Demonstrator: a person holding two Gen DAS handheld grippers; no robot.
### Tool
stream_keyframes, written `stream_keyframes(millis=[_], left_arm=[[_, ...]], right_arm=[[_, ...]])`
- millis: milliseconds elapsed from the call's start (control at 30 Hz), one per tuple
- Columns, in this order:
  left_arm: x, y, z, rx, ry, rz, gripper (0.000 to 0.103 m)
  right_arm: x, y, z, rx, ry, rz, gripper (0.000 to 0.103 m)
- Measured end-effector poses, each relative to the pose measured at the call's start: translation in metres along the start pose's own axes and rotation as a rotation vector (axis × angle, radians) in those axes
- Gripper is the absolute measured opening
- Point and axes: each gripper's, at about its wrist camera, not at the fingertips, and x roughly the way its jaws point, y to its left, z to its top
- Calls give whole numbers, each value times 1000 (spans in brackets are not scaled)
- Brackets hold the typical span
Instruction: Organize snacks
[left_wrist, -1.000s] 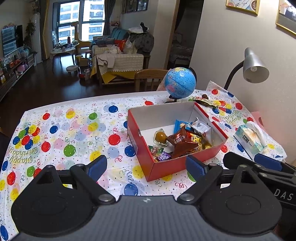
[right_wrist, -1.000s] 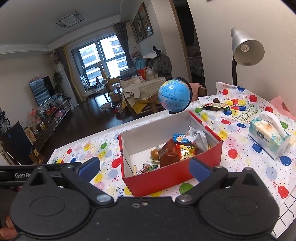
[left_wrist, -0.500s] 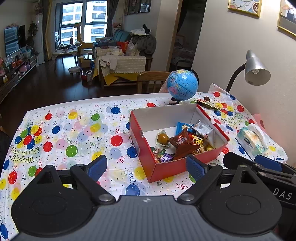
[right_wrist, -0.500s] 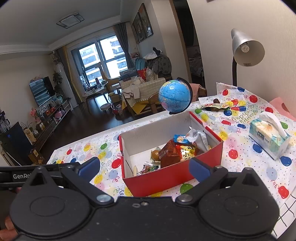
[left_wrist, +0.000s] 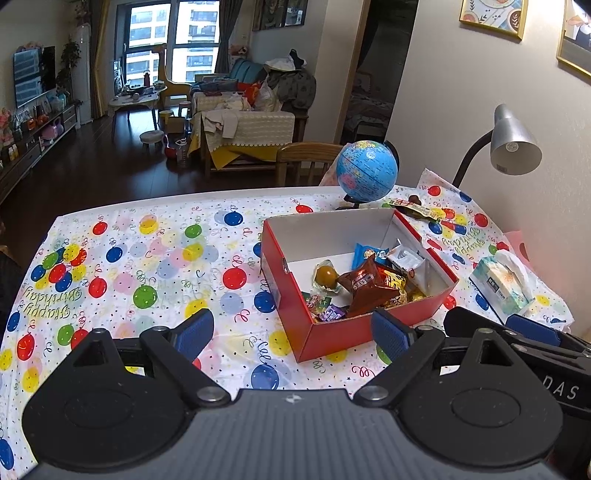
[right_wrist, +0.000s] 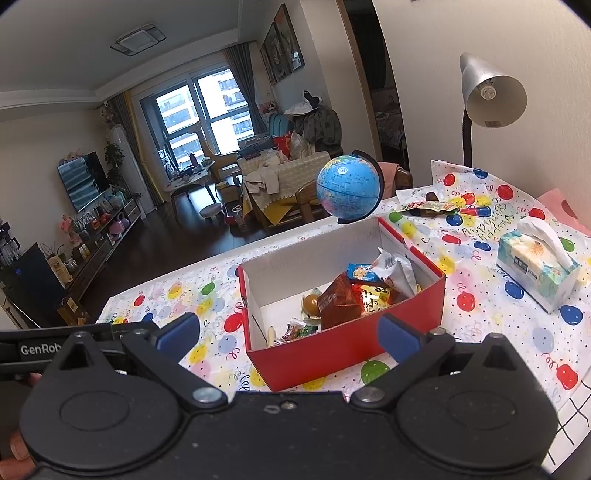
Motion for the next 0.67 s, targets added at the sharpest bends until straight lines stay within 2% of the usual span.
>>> stream_keyframes(millis=[667], left_arm=[[-1, 8, -3, -30, 26, 9, 93]], right_arm=[[2, 7, -6, 0, 13, 1, 103]])
